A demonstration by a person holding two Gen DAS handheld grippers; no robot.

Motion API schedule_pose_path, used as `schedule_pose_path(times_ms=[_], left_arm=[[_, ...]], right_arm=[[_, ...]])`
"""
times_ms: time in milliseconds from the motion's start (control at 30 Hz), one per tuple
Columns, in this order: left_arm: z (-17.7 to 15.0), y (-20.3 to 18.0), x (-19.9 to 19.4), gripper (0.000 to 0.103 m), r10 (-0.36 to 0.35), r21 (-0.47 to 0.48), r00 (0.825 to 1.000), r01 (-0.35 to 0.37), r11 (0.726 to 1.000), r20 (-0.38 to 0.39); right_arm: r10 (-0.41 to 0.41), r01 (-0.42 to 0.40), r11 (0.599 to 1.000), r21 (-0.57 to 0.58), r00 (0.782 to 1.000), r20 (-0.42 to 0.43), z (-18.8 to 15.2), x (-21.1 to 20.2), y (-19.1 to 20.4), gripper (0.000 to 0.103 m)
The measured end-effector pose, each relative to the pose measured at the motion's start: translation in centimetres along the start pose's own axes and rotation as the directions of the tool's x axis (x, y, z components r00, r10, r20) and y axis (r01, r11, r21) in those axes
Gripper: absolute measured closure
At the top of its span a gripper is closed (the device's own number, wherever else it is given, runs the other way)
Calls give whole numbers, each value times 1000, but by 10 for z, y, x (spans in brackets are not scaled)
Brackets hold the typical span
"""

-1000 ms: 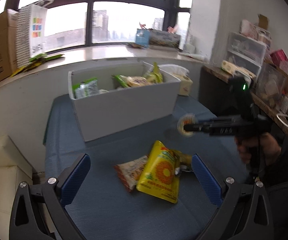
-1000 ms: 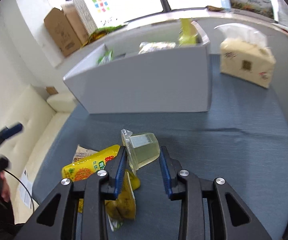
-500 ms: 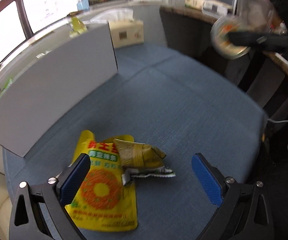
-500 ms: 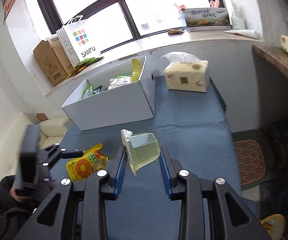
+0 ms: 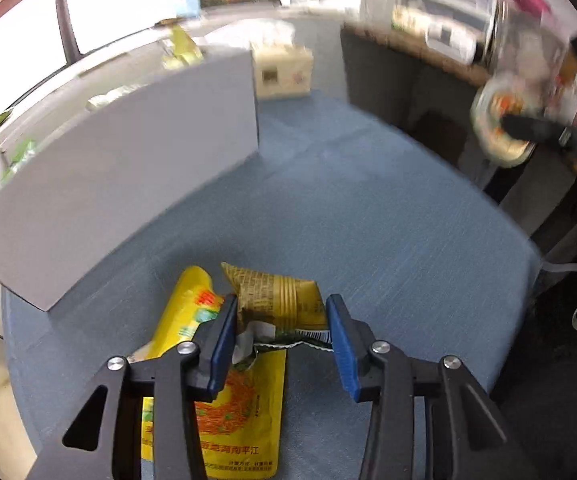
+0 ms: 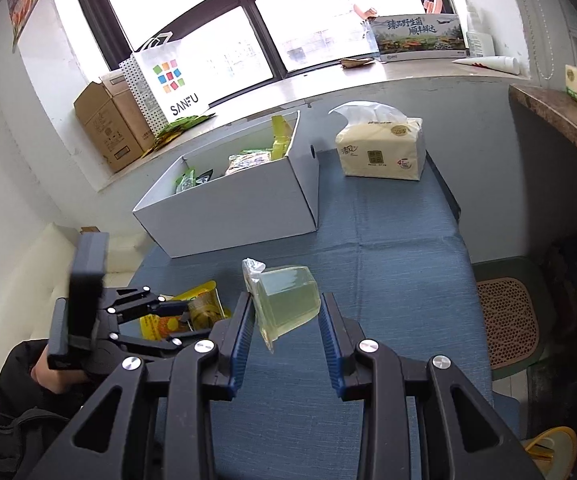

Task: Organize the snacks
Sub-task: 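Grasp the small gold packet with the left gripper while the right carries the jelly cup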

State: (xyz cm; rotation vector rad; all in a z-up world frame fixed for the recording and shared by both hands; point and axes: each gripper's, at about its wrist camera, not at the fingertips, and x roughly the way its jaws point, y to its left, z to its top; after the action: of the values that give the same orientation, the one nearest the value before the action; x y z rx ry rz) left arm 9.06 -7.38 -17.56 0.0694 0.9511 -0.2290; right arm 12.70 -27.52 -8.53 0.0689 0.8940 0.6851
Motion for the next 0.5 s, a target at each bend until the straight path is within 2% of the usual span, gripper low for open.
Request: schedule_pose_path(times_ms=[167,333,500], left_arm=[[2,21,-46,55,-35,-80,990,46,996,134],[11,50,-82,55,0,-136,971,33,990,238],[32,92,-113,55,63,-203,945,3,979,321]], right_arm=[[16,-16,1000,-3,1000,5,2,2,7,68],[52,-52,998,-38,998,17,17,11,24,68],[86,-80,989,-127,995,43,50,29,56,68]])
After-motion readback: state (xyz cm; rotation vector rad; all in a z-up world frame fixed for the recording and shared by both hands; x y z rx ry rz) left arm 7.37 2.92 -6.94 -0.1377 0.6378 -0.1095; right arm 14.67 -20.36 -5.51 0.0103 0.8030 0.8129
